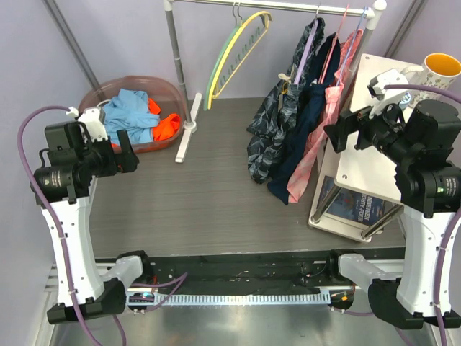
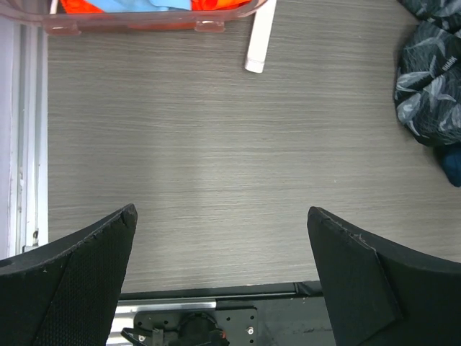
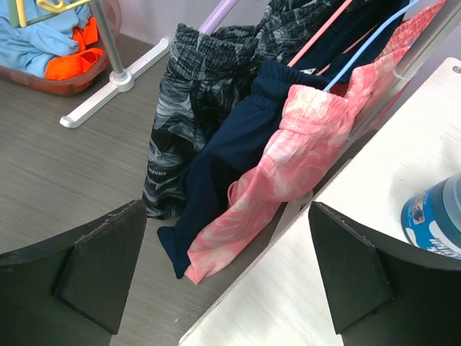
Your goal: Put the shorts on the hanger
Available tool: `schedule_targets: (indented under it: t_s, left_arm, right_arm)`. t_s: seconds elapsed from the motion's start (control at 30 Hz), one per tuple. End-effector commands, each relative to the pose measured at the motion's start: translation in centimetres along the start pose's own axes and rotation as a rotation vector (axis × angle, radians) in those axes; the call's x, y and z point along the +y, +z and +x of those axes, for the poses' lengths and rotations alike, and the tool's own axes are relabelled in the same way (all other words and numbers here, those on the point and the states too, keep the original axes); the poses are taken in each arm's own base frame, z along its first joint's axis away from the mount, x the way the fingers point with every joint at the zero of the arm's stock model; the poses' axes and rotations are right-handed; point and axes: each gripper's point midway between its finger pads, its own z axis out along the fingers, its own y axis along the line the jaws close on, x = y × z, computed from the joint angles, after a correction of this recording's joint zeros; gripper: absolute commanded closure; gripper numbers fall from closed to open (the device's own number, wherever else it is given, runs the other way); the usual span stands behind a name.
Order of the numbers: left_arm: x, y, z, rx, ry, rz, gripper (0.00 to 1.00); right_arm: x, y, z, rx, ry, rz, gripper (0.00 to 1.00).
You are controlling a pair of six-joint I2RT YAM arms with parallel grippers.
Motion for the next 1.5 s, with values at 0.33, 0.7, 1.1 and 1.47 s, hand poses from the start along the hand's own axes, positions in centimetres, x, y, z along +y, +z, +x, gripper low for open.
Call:
schedule_targets:
  t_s: [0.33, 0.7, 1.1, 1.47]
  left_arm:
    - [7.5, 3.2, -7.5, -0.056, -0.04, -0.397, 0.0]
    - [7.7, 10.2, -12.7, -0.106, -0.073, -0.311, 0.0]
    - [2.1, 7.9, -11.5, -0.148, -0.124, -0.006, 0.0]
    - [7.0, 9.7, -13.4, -0.076, -0.187, -0.052, 0.0]
  right_arm:
    - [0.5, 2.9, 2.0, 0.064, 0.007, -0.093, 0.0]
    - [0.3, 4.4, 3.6, 0.117, -0.001, -0.117, 0.0]
    - [0.7, 4.4, 4.6, 0.138, 0.019, -0.127, 0.0]
    - [0.8, 5.3, 5.6, 0.174, 0.06, -0.143, 0.0]
